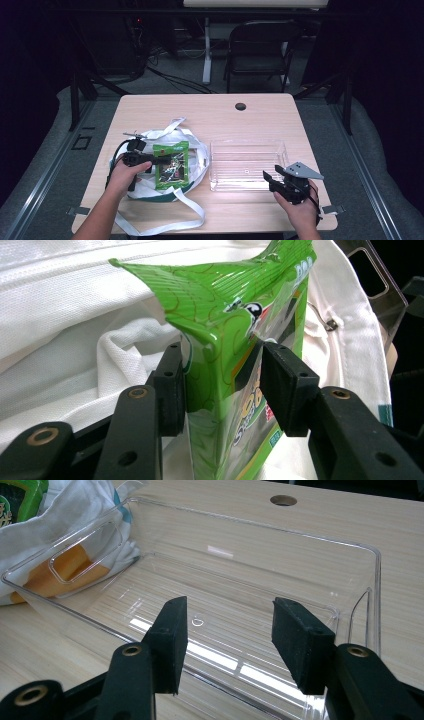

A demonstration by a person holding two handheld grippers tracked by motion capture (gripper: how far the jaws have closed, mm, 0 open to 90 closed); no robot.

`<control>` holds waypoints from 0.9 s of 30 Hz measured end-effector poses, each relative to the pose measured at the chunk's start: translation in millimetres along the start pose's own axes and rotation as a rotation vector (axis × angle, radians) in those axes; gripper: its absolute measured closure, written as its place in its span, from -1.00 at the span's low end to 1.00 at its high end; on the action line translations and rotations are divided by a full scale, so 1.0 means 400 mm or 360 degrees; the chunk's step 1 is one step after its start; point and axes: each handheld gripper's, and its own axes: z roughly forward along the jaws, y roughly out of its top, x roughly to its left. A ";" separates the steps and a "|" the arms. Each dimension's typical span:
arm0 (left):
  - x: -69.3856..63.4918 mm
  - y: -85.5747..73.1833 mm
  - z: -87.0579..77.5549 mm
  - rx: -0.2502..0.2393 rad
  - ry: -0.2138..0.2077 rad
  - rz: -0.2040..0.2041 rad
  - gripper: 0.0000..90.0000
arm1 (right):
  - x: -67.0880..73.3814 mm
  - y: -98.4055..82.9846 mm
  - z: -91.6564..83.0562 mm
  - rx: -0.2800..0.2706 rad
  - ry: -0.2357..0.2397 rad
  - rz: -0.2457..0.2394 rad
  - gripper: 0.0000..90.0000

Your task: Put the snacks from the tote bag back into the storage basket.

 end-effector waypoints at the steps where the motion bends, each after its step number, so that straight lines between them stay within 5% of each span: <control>1: 0.001 0.000 -0.002 0.0004 -0.0005 0.0007 0.24 | 0.000 0.000 0.000 0.0001 -0.0001 -0.0001 0.08; 27: -0.007 -0.008 -0.015 0.0019 -0.0052 0.0104 0.40 | 0.001 -0.001 0.002 -0.0004 0.0005 -0.0010 0.07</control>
